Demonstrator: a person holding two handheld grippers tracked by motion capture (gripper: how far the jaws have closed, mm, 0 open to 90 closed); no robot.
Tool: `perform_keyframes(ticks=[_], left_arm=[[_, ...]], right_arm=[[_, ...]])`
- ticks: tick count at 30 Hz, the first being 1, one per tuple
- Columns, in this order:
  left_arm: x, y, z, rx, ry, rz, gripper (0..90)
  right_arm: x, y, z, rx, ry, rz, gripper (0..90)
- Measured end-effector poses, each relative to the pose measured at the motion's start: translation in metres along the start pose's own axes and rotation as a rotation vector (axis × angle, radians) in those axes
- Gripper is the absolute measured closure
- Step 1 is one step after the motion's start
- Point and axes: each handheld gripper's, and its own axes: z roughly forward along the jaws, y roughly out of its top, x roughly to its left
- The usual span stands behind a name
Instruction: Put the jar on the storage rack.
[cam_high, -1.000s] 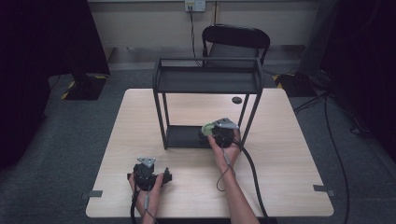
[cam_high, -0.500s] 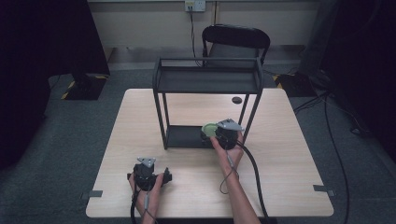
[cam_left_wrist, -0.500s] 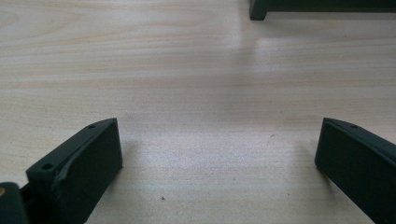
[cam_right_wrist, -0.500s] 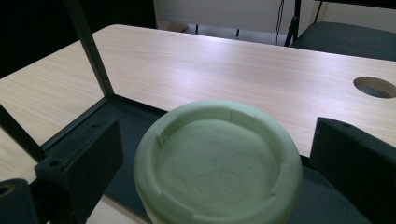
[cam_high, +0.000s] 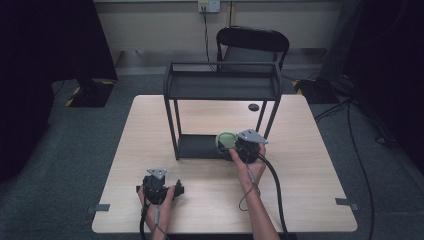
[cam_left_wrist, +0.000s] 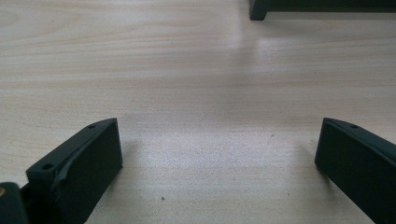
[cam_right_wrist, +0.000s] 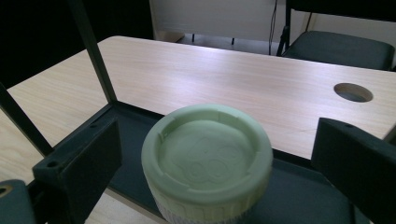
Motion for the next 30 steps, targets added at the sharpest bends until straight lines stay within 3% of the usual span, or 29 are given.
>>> perform_keyframes(ticks=[18,30], left_arm=[[0.0,0.0,0.0,0.0,0.0,0.0,0.2],[0.0,0.0,0.0,0.0,0.0,0.0,0.2]], right_arm=[[-0.004,-0.009,-0.039,-0.045,0.003,0.028,0.3],[-0.009,-0.02,-0.063,-0.034,-0.051,0.05,0.8]])
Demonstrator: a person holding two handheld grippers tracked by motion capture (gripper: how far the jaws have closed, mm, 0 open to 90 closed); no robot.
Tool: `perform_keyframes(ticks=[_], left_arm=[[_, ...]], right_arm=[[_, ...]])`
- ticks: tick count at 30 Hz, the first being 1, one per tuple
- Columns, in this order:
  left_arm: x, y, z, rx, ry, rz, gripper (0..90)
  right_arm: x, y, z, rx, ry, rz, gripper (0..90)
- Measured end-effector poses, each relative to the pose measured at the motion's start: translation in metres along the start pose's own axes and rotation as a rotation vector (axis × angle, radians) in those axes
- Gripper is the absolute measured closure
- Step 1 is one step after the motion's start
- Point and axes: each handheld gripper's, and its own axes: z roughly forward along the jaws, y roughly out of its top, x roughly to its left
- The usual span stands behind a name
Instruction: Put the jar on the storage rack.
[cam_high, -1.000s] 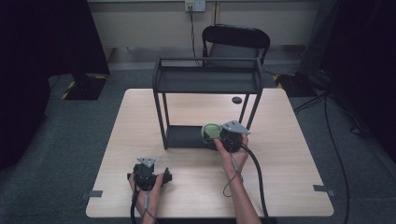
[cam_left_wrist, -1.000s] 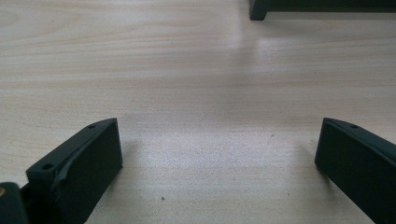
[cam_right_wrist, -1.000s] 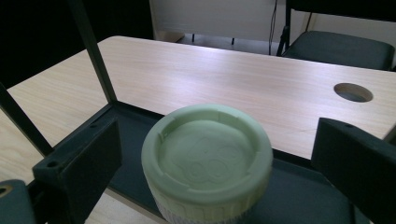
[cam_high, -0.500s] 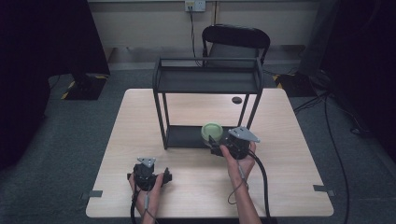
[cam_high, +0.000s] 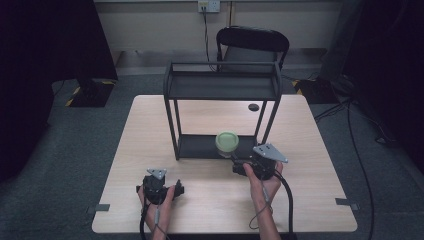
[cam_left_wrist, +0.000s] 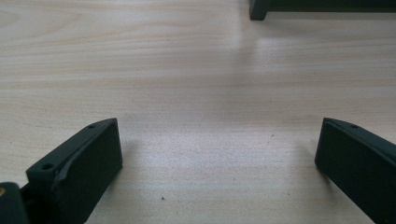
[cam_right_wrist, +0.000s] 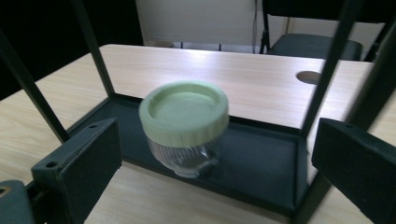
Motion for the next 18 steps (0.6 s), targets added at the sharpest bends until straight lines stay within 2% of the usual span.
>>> perform_keyframes(ticks=[10,14,18], left_arm=[[0.0,0.0,0.0,0.0,0.0,0.0,0.2],[0.0,0.0,0.0,0.0,0.0,0.0,0.2],[0.0,0.0,0.0,0.0,0.0,0.001,0.2]], right_arm=[[-0.013,-0.01,-0.02,0.009,-0.061,0.016,1.2],[-0.016,-0.014,-0.026,0.036,-0.092,0.022,1.7],[-0.018,-0.022,-0.029,0.068,-0.094,0.029,1.9]])
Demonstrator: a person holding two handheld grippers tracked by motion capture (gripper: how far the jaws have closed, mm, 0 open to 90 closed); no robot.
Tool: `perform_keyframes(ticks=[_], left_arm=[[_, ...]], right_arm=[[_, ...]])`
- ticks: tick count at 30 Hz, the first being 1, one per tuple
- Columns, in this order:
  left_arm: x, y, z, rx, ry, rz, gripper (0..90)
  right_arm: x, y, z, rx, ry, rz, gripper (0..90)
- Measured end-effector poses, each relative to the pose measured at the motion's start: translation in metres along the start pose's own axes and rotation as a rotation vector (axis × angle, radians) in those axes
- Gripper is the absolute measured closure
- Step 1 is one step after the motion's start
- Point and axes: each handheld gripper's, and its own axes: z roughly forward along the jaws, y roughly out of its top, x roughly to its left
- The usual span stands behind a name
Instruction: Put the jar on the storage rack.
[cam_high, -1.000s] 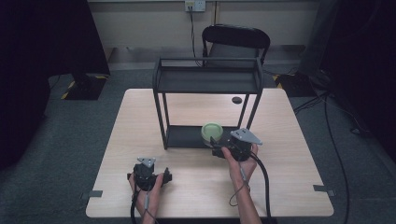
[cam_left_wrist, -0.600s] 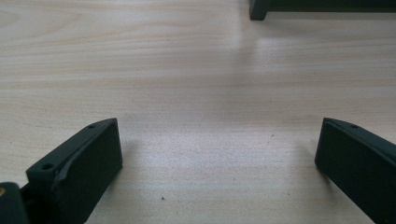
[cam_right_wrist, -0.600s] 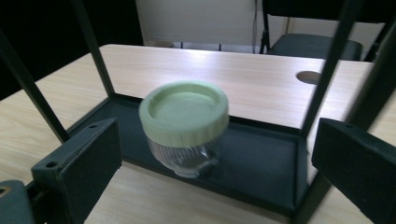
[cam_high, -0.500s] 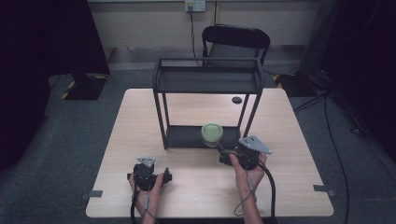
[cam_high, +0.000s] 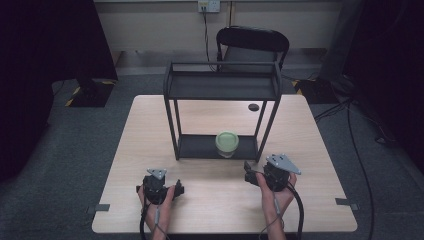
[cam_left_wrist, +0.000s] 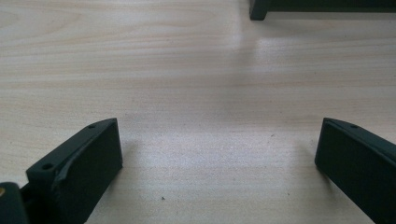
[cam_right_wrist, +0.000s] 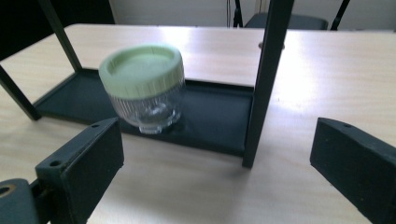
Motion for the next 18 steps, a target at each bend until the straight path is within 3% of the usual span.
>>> perform_keyframes(ticks=[18], left_arm=[[0.0,0.0,0.0,0.0,0.0,0.0,0.2]], right_arm=[[-0.002,-0.027,-0.007,0.064,-0.029,0.013,3.3]])
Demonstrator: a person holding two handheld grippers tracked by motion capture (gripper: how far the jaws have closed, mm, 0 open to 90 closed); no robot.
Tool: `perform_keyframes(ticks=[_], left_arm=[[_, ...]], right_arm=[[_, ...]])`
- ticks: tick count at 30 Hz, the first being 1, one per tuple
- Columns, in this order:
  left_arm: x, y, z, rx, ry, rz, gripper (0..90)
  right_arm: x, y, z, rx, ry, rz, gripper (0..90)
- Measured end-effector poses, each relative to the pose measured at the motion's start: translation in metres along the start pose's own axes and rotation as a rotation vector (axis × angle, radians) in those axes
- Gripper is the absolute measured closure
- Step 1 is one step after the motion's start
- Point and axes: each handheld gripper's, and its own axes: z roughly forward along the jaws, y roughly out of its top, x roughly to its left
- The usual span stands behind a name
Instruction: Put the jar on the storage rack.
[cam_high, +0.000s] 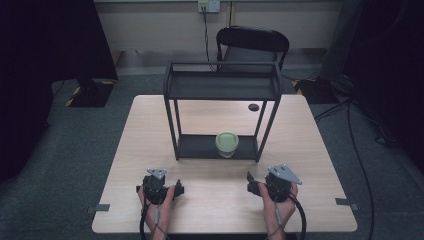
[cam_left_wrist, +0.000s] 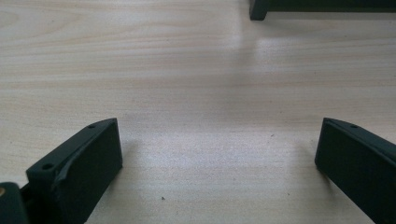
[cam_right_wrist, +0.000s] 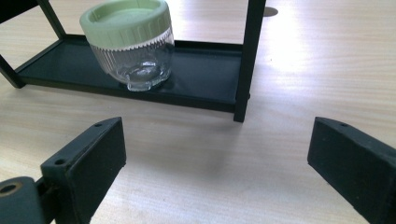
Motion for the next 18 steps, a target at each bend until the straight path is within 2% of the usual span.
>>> perform_keyframes(ticks=[7,11,18], left_arm=[[0.0,0.0,0.0,0.0,0.0,0.0,0.2],[0.0,0.0,0.0,0.0,0.0,0.0,0.2],[0.0,0.0,0.0,0.0,0.0,0.0,0.2]], right_arm=[[-0.001,-0.006,0.002,0.025,-0.018,-0.006,3.4],[-0.001,-0.011,0.005,0.034,-0.041,-0.037,3.7],[-0.002,-0.021,0.016,0.075,-0.042,-0.042,3.8]])
